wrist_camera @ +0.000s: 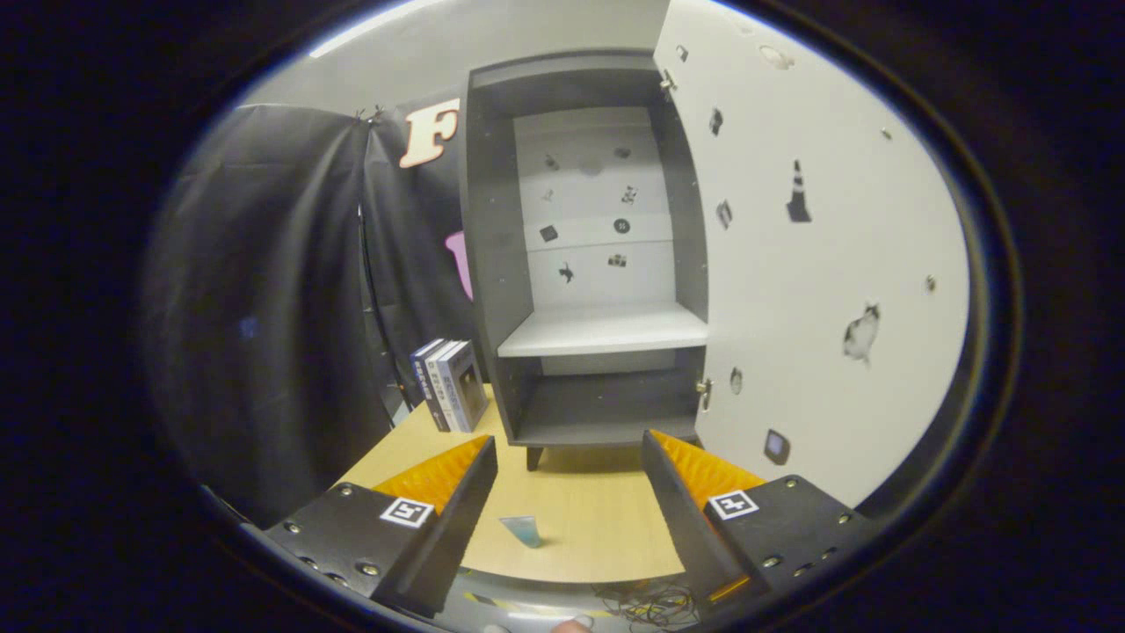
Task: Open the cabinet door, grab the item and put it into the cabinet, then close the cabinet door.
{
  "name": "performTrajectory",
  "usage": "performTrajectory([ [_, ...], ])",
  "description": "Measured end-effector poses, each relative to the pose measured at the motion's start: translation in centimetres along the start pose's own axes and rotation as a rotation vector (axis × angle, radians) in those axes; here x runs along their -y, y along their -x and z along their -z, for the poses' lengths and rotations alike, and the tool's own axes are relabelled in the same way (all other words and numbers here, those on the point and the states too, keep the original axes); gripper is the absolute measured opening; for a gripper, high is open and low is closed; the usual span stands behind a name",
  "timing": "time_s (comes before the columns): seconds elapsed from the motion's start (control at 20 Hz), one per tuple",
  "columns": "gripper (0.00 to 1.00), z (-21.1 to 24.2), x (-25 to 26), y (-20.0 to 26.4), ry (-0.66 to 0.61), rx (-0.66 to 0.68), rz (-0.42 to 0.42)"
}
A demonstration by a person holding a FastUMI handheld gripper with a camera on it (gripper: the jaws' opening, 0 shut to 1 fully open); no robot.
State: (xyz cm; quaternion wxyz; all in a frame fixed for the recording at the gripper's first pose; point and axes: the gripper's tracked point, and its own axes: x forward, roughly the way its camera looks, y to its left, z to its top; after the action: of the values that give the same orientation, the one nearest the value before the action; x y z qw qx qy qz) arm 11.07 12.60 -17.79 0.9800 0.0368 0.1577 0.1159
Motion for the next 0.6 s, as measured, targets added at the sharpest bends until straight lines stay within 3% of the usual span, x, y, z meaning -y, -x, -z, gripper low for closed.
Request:
performTrajectory([
  [0.35, 0.98, 9.4, -4.5, -7.3, 0.065, -0.172, -0.105],
  [0.6, 0.98, 17.4, -5.9, -11.2, 0.047, -0.293, -0.124],
])
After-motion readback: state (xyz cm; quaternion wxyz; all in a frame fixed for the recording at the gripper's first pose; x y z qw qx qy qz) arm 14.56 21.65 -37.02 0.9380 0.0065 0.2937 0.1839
